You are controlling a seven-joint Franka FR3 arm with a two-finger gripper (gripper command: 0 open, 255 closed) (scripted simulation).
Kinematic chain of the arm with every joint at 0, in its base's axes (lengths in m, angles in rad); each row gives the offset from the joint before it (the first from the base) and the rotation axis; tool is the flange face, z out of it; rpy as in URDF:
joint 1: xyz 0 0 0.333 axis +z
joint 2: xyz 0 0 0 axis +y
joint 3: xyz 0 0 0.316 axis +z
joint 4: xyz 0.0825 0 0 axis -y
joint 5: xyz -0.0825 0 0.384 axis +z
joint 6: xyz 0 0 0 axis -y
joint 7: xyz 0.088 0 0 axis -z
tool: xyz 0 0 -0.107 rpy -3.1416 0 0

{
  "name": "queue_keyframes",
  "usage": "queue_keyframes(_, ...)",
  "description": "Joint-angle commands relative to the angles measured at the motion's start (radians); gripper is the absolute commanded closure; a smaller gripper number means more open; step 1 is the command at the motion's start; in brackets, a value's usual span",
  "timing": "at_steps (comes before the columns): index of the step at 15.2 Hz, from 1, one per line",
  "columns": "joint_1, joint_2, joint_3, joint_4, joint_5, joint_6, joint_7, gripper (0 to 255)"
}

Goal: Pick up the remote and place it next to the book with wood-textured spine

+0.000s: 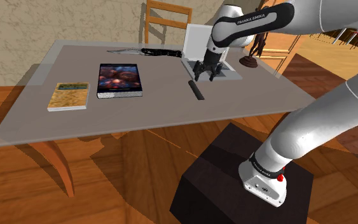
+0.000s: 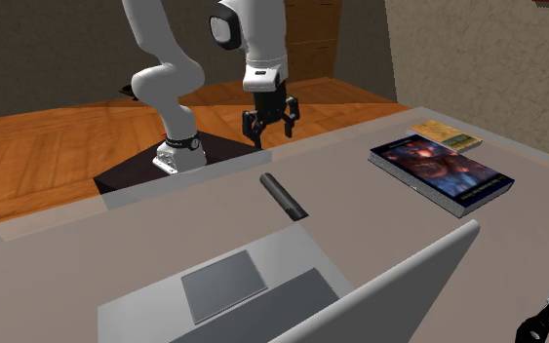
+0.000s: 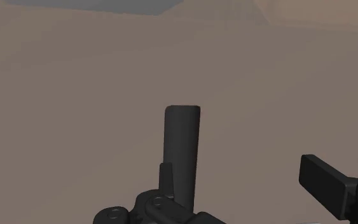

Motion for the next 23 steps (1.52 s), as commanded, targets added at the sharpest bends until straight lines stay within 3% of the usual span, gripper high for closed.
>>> queue_keyframes(1,-0.010,0.068,-0.009,0.014,0.007,0.054,0.017,0)
queue_keyframes(6,-0.034,0.235,-0.037,0.061,0.036,0.167,0.045,0)
queue_keyframes(13,-0.030,0.300,-0.033,0.031,0.060,0.260,0.029,0)
queue_keyframes(22,-0.030,0.305,-0.032,0.029,0.063,0.267,0.027,0)
queue_keyframes(23,-0.030,0.305,-0.032,0.029,0.063,0.267,0.027,255)
